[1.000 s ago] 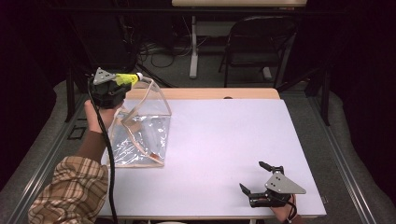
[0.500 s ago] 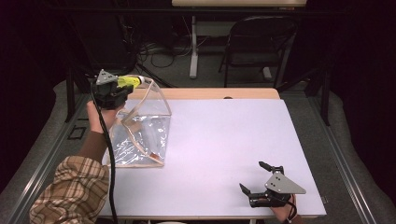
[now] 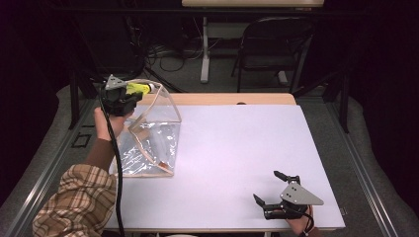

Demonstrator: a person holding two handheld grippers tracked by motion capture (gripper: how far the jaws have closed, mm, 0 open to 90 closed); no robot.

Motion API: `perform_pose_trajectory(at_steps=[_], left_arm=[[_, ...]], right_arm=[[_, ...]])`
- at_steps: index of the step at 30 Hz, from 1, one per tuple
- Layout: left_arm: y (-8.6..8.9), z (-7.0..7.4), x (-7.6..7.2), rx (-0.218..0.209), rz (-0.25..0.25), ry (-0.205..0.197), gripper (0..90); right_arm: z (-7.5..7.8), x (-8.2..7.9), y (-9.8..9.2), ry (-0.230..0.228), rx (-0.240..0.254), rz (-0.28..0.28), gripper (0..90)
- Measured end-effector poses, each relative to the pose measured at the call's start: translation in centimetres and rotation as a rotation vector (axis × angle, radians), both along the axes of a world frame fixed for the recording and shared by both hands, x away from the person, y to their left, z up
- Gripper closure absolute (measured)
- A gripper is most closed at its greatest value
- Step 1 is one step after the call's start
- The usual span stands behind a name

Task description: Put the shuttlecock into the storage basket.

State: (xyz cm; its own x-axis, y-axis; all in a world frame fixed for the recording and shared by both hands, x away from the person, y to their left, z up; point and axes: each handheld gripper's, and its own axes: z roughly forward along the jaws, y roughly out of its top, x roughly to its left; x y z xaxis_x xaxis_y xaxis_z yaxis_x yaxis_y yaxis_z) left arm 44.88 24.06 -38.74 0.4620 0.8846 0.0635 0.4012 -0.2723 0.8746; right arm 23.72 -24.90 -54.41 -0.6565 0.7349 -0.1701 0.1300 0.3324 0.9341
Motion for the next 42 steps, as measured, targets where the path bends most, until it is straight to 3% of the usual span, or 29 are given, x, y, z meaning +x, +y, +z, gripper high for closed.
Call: perform_pose_trajectory(at_steps=[27, 42], left_arm=[[-0.6, -0.8, 1.0, 0.039, -0.011, 0.046, 88.7], [-0.8, -1.5, 1.5, 0.039, -0.029, 0.083, 88.4]], right_arm=[[0.0, 0.0, 0.0, -0.002, 0.000, 0.000, 1.9], [0.0, 0.0, 0.0, -0.001, 0.000, 0.002, 1.9]])
